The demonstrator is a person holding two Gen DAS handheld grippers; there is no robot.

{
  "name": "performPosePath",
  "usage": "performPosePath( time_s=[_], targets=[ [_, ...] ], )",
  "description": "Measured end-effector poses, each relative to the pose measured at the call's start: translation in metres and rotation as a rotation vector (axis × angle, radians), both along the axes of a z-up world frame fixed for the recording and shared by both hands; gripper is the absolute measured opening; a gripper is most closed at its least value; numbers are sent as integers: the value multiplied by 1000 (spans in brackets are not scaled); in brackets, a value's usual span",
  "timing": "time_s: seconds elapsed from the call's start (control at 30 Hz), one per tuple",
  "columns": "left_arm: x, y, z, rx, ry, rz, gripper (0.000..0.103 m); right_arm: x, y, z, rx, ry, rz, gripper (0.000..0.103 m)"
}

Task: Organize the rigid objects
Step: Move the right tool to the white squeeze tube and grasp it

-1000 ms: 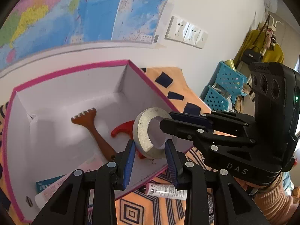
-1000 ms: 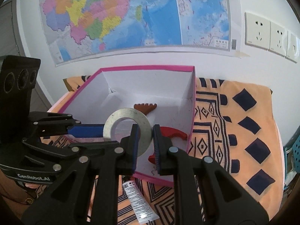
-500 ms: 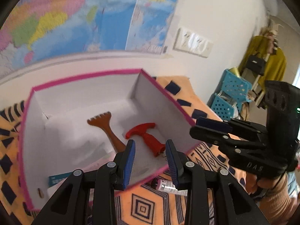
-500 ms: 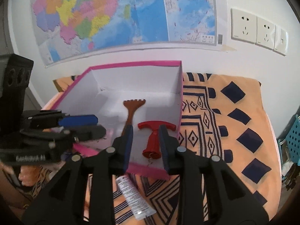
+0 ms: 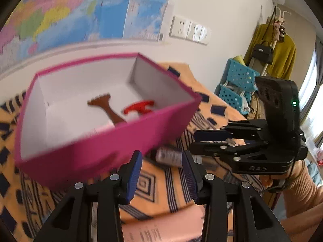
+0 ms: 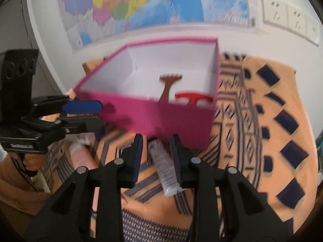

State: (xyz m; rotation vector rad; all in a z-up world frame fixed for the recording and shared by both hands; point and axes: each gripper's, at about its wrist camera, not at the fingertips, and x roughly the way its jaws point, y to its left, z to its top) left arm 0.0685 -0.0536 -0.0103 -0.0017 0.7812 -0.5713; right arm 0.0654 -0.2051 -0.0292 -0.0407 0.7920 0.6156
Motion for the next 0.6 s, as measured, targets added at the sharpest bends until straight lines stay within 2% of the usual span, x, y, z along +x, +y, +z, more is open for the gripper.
performPosePath(
  time_s=[0.03, 0.1, 0.17, 0.4, 0.6],
  targets=[
    [-2, 0, -4, -3, 13, -2, 42, 1, 3, -7, -13, 19, 14, 31],
    [-7, 0, -10, -3, 30, -2, 42, 4, 5, -18, -30, 52, 21, 44],
    [-11, -1, -16, -4, 44, -6, 42, 8, 5, -25, -41, 76, 9, 47],
    [-12, -2, -31, -16, 94, -5, 42, 13, 1, -42, -55, 135, 13, 47],
    [-16, -5, -37, -13, 119, -9, 42, 8, 7, -55, -83, 152, 28, 47]
  ],
)
